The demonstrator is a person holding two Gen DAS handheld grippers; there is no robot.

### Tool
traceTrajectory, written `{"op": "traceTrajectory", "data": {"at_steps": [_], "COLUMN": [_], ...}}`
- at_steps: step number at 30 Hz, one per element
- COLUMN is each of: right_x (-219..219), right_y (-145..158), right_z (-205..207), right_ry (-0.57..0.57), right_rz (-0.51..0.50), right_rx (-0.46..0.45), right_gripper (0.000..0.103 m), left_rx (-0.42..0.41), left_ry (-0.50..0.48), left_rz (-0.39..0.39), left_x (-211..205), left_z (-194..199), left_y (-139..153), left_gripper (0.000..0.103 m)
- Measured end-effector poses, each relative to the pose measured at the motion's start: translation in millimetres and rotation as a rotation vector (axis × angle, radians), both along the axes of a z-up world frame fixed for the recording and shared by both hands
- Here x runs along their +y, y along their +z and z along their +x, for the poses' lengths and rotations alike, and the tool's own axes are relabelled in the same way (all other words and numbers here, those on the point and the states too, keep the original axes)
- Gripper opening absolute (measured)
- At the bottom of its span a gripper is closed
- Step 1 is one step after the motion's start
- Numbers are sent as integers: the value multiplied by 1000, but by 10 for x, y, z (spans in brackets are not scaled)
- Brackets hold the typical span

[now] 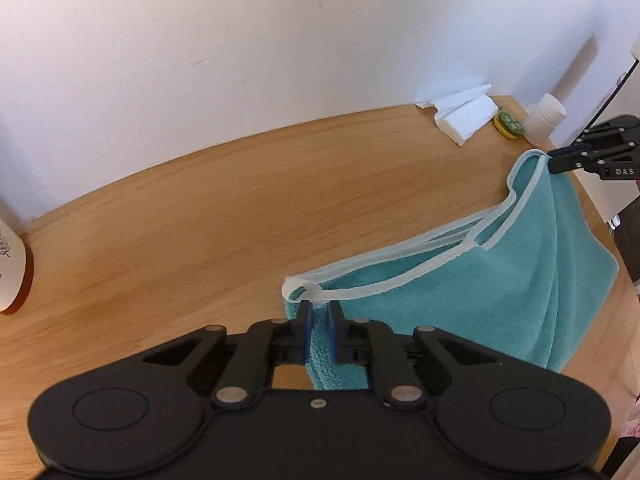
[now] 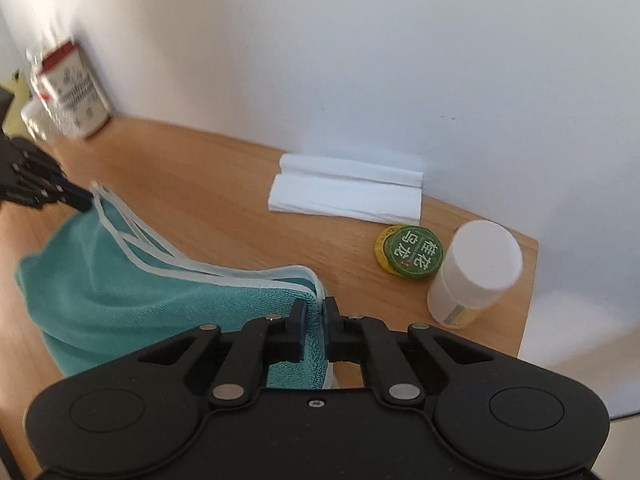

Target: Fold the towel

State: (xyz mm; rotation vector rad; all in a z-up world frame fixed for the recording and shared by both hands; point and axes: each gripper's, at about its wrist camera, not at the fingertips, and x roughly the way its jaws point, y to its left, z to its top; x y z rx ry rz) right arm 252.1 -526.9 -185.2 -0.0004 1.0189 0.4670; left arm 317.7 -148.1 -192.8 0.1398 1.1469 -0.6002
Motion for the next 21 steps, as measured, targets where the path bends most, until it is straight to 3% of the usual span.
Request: {"op": "traceTrajectory", "data": {"at_steps": [2, 5, 8, 13, 14, 16, 18, 21], "right_x": [-15, -38, -37, -19, -23, -31, -26, -14], "right_y": [19, 47, 99, 242, 265, 310, 307, 287], "right_z": [-33, -83, -136, -247, -271, -319, -351, -374], "right_ry": [-11, -29, -34, -37, -43, -55, -57, -62], "right_rz": [10, 24, 40, 53, 55, 58, 56, 54], "right_rx": [-2, -4, -14, -46, -50, -57, -55, -42], "right_gripper": [8, 8, 8, 8, 8, 8, 8, 8], "left_rx": [25, 19, 38, -14, -23, -29, -28, -60], "left_ry": [35, 38, 20, -42, -52, -68, -57, -30], "left_rz": [-1, -14, -4, 65, 80, 103, 124, 136], "left_x": [46, 65, 8, -156, -187, -222, -229, -203], "left_z": [24, 20, 17, -118, -148, -188, -205, -250], "left_y": [2, 11, -16, 10, 11, 1, 9, 84], "left_gripper": [49, 49, 28, 21, 13, 14, 36, 38]}}
